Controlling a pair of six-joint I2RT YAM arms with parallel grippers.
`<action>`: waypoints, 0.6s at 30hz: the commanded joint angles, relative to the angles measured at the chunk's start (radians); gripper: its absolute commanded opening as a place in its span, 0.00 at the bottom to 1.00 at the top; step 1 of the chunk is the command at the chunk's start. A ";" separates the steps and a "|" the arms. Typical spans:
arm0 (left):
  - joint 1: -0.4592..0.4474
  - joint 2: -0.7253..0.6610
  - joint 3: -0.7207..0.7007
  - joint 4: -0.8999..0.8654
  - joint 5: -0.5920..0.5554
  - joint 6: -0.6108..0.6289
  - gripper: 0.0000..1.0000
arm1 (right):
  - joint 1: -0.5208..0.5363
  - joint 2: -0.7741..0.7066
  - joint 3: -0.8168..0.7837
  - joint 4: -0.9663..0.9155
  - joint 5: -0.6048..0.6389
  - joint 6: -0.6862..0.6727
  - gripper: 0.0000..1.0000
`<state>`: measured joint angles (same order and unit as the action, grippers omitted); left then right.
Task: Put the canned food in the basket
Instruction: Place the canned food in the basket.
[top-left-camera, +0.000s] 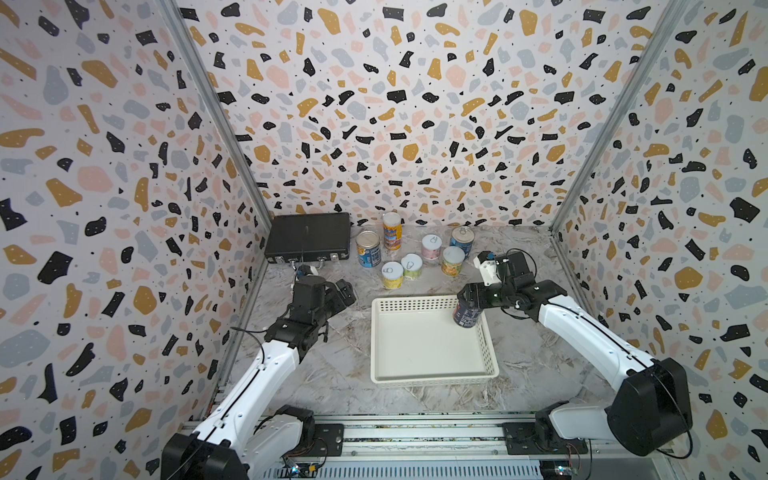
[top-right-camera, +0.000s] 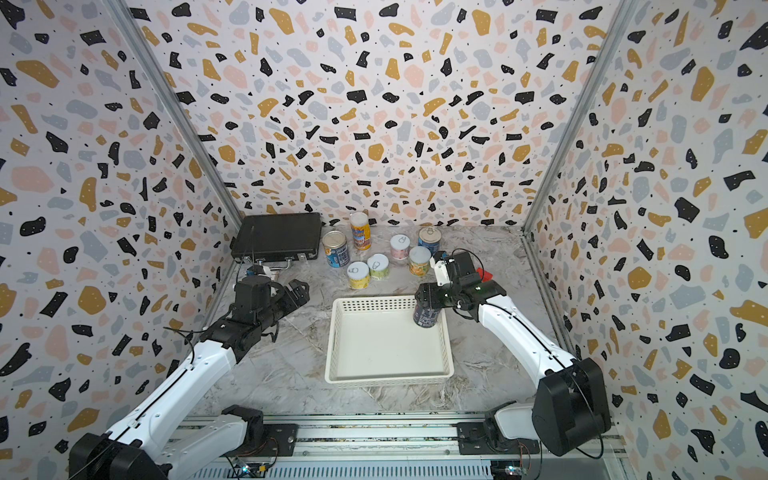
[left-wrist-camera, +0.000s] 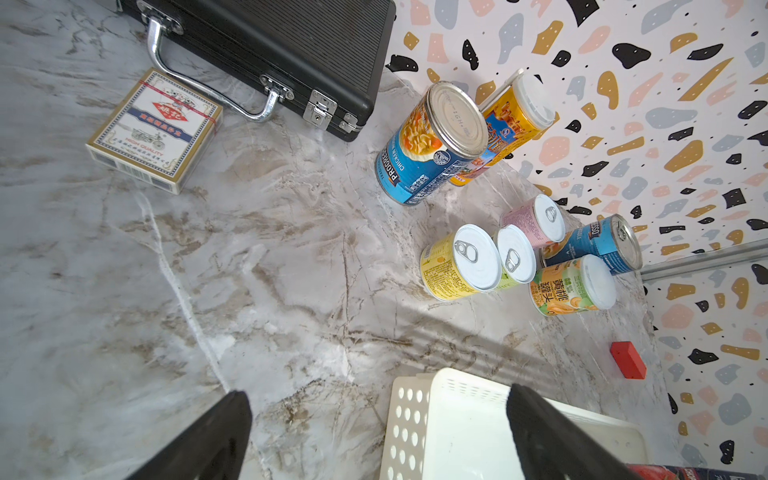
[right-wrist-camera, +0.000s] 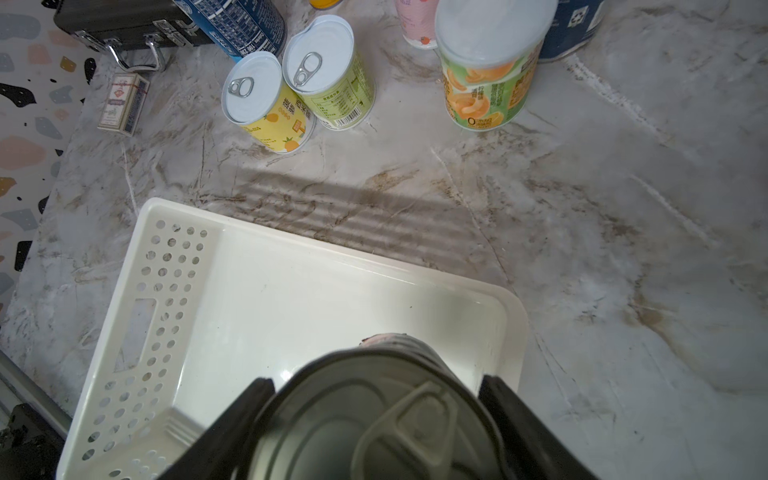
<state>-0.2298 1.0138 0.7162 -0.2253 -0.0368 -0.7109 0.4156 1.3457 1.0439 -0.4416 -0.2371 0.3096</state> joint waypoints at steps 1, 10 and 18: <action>0.006 -0.007 0.026 0.010 -0.020 0.021 1.00 | 0.037 -0.008 0.027 0.108 0.044 -0.033 0.30; 0.006 0.012 0.040 -0.004 -0.014 0.027 1.00 | 0.057 0.113 -0.003 0.201 0.133 -0.076 0.29; 0.006 0.021 0.028 0.022 -0.012 0.019 1.00 | 0.067 0.142 -0.039 0.240 0.226 -0.104 0.36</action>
<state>-0.2298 1.0279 0.7166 -0.2241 -0.0433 -0.7029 0.4767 1.5211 0.9844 -0.2855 -0.0620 0.2291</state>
